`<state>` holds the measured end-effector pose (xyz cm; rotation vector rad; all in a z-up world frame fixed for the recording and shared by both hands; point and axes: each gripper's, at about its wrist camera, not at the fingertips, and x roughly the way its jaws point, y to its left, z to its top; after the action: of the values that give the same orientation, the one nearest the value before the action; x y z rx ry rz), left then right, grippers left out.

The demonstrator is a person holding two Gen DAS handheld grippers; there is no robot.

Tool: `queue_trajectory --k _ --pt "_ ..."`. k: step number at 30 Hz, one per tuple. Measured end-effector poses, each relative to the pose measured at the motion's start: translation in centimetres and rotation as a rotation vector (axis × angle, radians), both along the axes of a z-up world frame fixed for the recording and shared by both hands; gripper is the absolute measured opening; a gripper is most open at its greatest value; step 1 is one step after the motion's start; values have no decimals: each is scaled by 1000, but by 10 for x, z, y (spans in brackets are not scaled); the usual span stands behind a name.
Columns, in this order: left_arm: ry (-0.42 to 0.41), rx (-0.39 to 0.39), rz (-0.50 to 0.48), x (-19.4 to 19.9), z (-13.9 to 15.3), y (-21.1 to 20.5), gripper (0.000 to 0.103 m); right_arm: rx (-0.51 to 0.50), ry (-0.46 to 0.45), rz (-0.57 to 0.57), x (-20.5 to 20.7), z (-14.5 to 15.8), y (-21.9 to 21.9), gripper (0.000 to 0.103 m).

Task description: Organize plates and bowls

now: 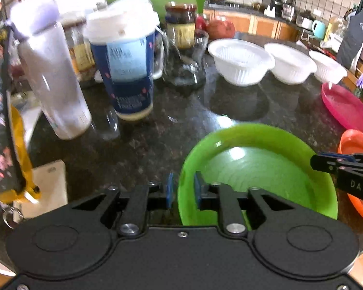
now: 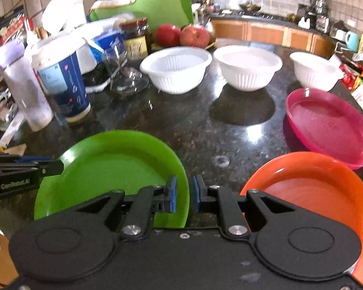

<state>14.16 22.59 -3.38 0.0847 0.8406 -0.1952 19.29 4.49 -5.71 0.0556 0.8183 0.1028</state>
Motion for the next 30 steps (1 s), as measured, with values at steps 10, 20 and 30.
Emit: queue_trajectory --k 10,20,30 --pt "-167 0 11 -10 25 1 63 38 -81 -71 -15 21 -11 32" --pt "-213 -41 -99 -29 36 -49 68 53 -181 -147 -48 33 -64 52" --pt "-130 -54 -220 -42 25 -148 70 33 -192 -243 -75 31 -171 62"
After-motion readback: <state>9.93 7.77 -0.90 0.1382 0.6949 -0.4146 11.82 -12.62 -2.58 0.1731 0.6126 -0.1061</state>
